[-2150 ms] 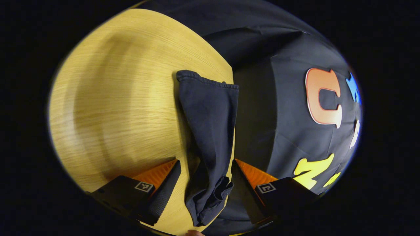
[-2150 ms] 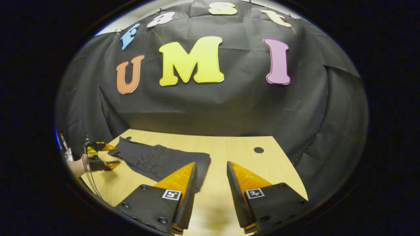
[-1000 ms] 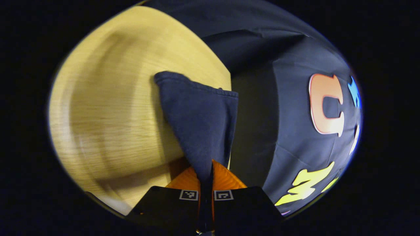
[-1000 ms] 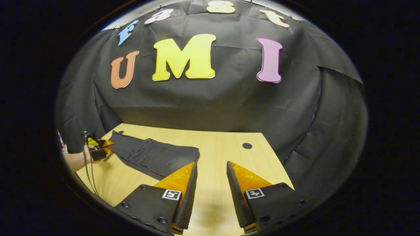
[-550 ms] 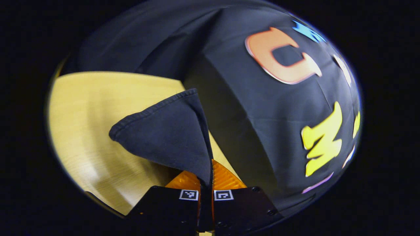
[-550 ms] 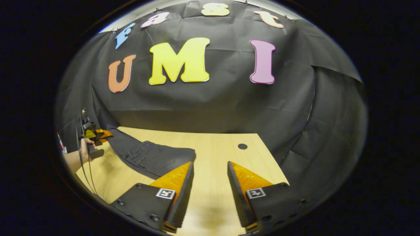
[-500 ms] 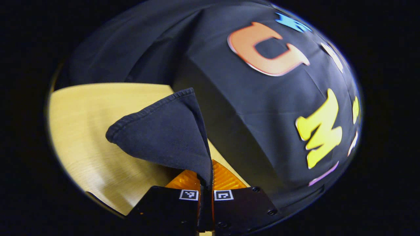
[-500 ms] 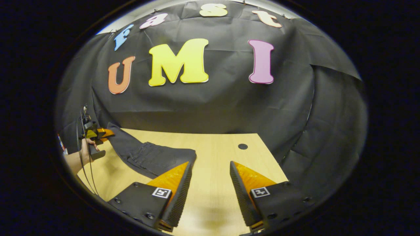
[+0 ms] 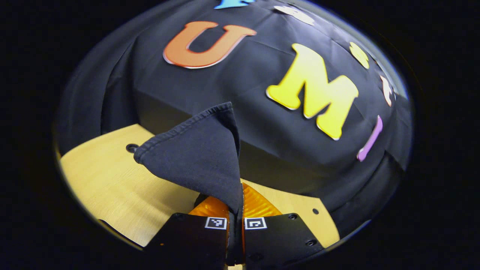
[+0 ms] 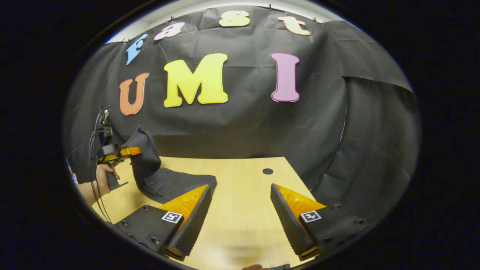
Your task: Grasp the waist and the cuffs of the jeans and fold them to make the two legs overlap; first hold the waist and fold one-third of the jeans toward the cuffs, then hold the cuffs and fold the remaining one-third in the same direction to finish folding.
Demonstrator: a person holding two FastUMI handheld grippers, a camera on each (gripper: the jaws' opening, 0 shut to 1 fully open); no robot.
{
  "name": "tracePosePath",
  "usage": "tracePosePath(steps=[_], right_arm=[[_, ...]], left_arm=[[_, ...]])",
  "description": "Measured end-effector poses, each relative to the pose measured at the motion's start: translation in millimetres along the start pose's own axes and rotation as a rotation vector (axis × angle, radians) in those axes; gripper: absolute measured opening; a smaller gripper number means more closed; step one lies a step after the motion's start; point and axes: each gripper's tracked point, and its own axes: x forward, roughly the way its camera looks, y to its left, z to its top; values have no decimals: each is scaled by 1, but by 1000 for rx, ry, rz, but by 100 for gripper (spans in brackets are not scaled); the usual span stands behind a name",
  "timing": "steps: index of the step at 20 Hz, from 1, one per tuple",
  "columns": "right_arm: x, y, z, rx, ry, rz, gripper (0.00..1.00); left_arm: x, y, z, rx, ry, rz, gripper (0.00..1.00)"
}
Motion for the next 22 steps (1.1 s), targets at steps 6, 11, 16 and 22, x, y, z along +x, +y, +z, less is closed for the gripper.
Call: tracePosePath(steps=[6,11,16,22], right_arm=[[-34,-36,-3,12,-10,-67,95],[-59,-61,-5,43,-31,-119,95],[-75,-79,-17,60,-17,-147,95],[-90,-94,-18,72,-27,-155,95]], left_arm=[[35,-29,-67,224,26,-26,4],[41,-34,-100,448,37,23,4],[45,-69,-150,550,124,-136,38],[16,-99,-206,588,228,-229,89]])
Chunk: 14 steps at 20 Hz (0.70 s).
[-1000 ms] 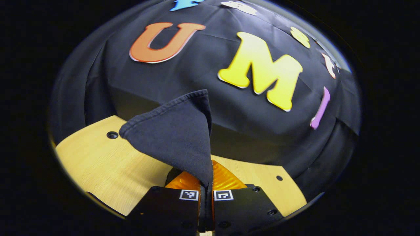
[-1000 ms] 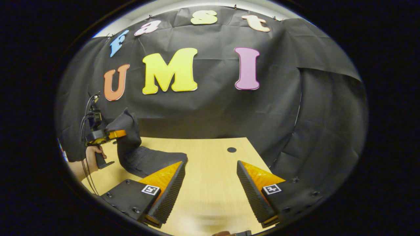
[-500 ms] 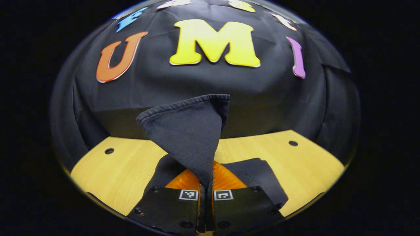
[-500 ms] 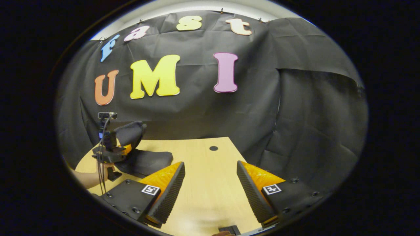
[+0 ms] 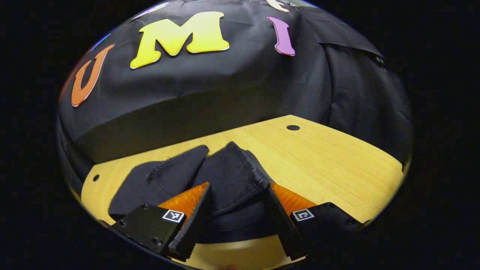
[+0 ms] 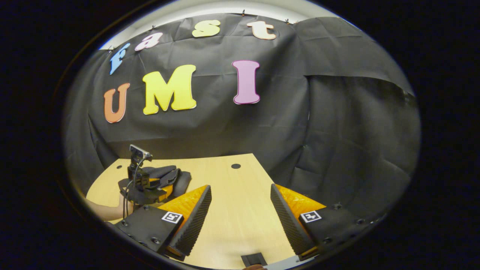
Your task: Grasp the waist and the cuffs of the jeans and fold them to make the two legs overlap; first hold the waist and fold one-third of the jeans toward the cuffs, then hold the cuffs and fold the remaining one-third in the same direction to finish folding.
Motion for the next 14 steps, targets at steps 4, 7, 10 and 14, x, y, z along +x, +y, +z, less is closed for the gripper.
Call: tracePosePath(steps=[4,7,10,14], right_arm=[[-9,-14,0,28,-1,-5,98],[-11,-18,0,49,-9,3,95],[-10,-17,10,65,-34,11,95],[-7,0,24,85,-80,60,96]], left_arm=[[-5,-13,-8,-32,8,-9,89],[-6,-16,-11,-73,15,-22,90],[-15,-10,1,-102,-18,6,95],[-61,9,45,-122,-128,52,96]])
